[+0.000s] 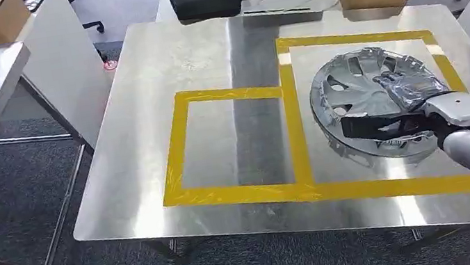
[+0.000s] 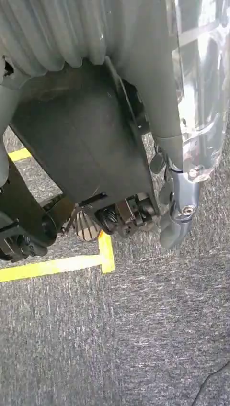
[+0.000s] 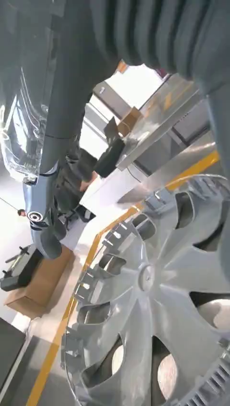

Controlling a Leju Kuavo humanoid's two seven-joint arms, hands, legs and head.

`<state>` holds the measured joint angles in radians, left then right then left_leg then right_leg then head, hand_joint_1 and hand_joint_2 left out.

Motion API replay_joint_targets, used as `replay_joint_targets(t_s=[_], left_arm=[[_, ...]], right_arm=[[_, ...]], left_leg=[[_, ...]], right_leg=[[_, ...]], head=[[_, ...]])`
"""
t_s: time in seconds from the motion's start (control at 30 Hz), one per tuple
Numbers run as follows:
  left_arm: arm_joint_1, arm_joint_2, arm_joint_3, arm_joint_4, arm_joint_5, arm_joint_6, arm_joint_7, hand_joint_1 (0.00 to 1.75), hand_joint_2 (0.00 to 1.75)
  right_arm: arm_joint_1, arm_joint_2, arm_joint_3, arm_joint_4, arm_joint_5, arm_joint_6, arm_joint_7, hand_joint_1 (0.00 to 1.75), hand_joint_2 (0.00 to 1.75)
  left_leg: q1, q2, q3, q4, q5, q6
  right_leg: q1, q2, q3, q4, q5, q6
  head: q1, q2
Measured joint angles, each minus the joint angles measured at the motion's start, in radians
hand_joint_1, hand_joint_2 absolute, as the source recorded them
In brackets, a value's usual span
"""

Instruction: Take the parts from the cabinet and place them on the table.

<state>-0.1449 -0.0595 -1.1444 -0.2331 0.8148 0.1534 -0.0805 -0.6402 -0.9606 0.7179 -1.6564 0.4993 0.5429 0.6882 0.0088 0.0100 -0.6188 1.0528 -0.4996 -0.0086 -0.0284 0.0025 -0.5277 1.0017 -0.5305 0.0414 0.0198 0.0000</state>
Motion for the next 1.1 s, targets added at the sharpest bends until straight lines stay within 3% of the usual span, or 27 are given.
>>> replay_joint_targets(t_s=[0.03,0.07,0.33,0.37,0.43,0.47,0.57,0.63,0.7,0.77,0.83,0.93,1.1], left_arm=[[0.000,0.000,0.000,0.000,0.001,-0.001,0.000,0.00,1.75],[0.000,0.000,0.000,0.000,0.001,-0.002,0.000,0.00,0.00],[0.000,0.000,0.000,0.000,0.003,-0.007,0.006,0.00,0.00],[0.000,0.000,0.000,0.000,0.005,-0.007,0.007,0.00,0.00],[0.000,0.000,0.000,0.000,0.013,-0.005,0.006,0.00,0.00],[0.001,0.001,0.000,0.000,0.018,-0.003,0.004,0.00,0.00],[0.002,0.002,0.001,0.001,0.028,0.008,-0.002,0.00,0.00],[0.003,0.002,0.001,0.002,0.030,0.015,-0.005,0.00,0.00],[0.004,0.003,0.001,0.003,0.034,0.022,-0.010,0.00,0.00],[0.005,0.003,0.001,0.005,0.042,0.031,-0.018,0.00,0.00],[0.008,0.005,0.001,0.006,0.049,0.036,-0.020,0.00,0.00],[0.009,0.007,0.001,0.007,0.058,0.036,-0.020,0.00,0.00],[0.014,0.015,0.002,0.009,0.077,0.035,-0.020,0.00,0.00]], right_arm=[[-0.003,-0.001,0.005,0.000,-0.002,-0.002,0.000,0.00,0.00],[-0.003,-0.002,0.008,0.000,-0.005,-0.003,0.000,0.00,0.00],[-0.014,-0.010,0.040,0.000,-0.021,-0.019,0.008,0.00,0.00],[-0.014,-0.010,0.042,0.000,-0.032,-0.036,0.008,0.00,0.00],[-0.005,-0.009,0.037,0.000,-0.091,-0.174,-0.007,0.00,0.00],[0.005,-0.009,0.026,-0.001,-0.133,-0.304,-0.037,0.00,0.00],[0.052,0.002,-0.058,-0.029,-0.245,-0.604,-0.174,0.00,0.00],[0.095,0.020,-0.123,-0.073,-0.323,-0.738,-0.268,0.00,0.00],[0.149,0.053,-0.192,-0.130,-0.424,-0.823,-0.373,0.00,0.00],[0.230,0.104,-0.257,-0.210,-0.540,-0.879,-0.529,0.00,0.00],[0.288,0.164,-0.291,-0.305,-0.577,-0.905,-0.628,0.00,0.00],[0.334,0.211,-0.308,-0.384,-0.607,-0.921,-0.711,0.00,0.00],[0.452,0.333,-0.307,-0.553,-0.628,-0.919,-0.868,0.00,0.00]], left_leg=[[0.000,0.000,0.000,0.000,0.000,0.000],[0.000,-0.001,0.000,0.000,0.000,0.000],[0.000,-0.004,0.000,0.000,0.000,0.000],[0.000,-0.004,0.000,0.000,0.000,0.000],[0.000,-0.005,0.000,0.000,0.000,0.000],[0.000,-0.006,0.000,0.000,0.000,0.000],[0.000,-0.008,0.000,0.000,0.001,0.001],[0.000,-0.008,0.000,0.000,0.001,0.001],[0.001,-0.008,0.000,0.000,0.001,0.001],[0.001,-0.008,0.001,-0.001,0.001,0.001],[0.001,-0.006,0.002,-0.001,0.001,0.001],[0.001,-0.006,0.003,-0.001,0.001,0.001],[0.003,-0.004,0.007,-0.002,0.000,0.001]], right_leg=[[0.000,0.000,0.000,0.000,0.000,0.000],[0.000,0.000,0.000,0.000,0.000,0.000],[0.000,-0.001,0.001,0.000,0.000,0.000],[0.000,-0.001,0.001,0.000,0.000,0.000],[0.000,-0.002,0.001,0.000,0.000,0.000],[0.000,-0.002,0.001,0.000,0.000,0.000],[0.000,-0.005,0.003,0.000,0.000,0.000],[0.000,-0.007,0.004,0.000,-0.001,0.000],[0.001,-0.008,0.004,0.000,-0.001,0.001],[0.001,-0.010,0.005,0.000,-0.002,0.002],[0.000,-0.010,0.005,0.000,-0.002,0.002],[0.001,-0.010,0.006,0.000,-0.003,0.001],[0.001,-0.008,0.008,0.000,-0.004,0.000]], head=[[0.000,0.000],[0.000,0.000],[0.000,0.000],[0.000,0.000],[0.000,0.000],[0.000,0.000],[0.000,0.000],[0.000,0.000],[-0.001,0.000],[-0.001,0.000],[-0.002,0.000],[-0.002,0.000],[-0.003,0.000]])
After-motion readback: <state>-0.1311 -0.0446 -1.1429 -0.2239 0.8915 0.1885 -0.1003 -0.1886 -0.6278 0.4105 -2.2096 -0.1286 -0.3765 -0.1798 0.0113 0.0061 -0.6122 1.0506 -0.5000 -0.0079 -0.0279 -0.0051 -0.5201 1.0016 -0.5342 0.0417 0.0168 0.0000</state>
